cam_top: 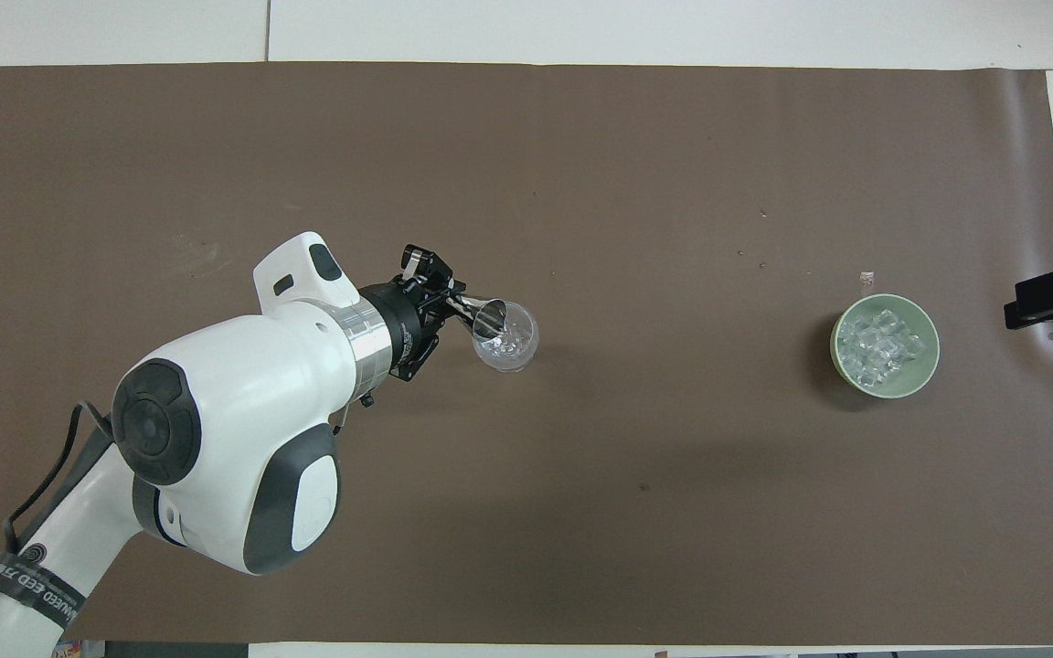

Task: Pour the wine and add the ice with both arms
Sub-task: 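Tilt the jigger over the clear glass with the left gripper to pour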

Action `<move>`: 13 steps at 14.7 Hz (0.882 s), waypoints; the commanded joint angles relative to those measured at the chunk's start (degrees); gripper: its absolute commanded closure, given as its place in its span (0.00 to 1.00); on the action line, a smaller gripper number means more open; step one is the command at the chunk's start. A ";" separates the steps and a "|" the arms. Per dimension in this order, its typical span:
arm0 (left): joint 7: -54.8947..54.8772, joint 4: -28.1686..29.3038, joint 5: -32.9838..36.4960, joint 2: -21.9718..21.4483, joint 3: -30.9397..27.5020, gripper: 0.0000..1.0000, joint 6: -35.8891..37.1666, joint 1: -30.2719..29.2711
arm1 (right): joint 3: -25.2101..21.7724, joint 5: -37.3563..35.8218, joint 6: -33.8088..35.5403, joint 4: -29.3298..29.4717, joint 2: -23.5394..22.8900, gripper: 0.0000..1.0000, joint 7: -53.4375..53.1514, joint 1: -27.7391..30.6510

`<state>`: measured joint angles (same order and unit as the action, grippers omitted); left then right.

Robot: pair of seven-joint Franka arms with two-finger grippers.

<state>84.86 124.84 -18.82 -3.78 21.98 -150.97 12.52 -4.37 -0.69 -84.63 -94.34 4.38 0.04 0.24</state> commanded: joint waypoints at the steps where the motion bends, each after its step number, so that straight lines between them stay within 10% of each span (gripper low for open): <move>1: 3.46 0.05 6.58 0.00 -0.54 1.00 -0.37 0.66 | 0.07 0.25 -0.71 -0.76 0.80 0.00 -0.74 0.20; 13: 13.21 -3.19 28.38 0.17 -0.45 1.00 4.63 0.75 | 0.07 0.25 -0.62 -0.76 0.80 0.00 -0.83 0.20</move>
<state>93.51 123.96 4.77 -3.77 21.97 -149.37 12.53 -4.37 -0.69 -84.63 -94.34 4.39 0.04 0.24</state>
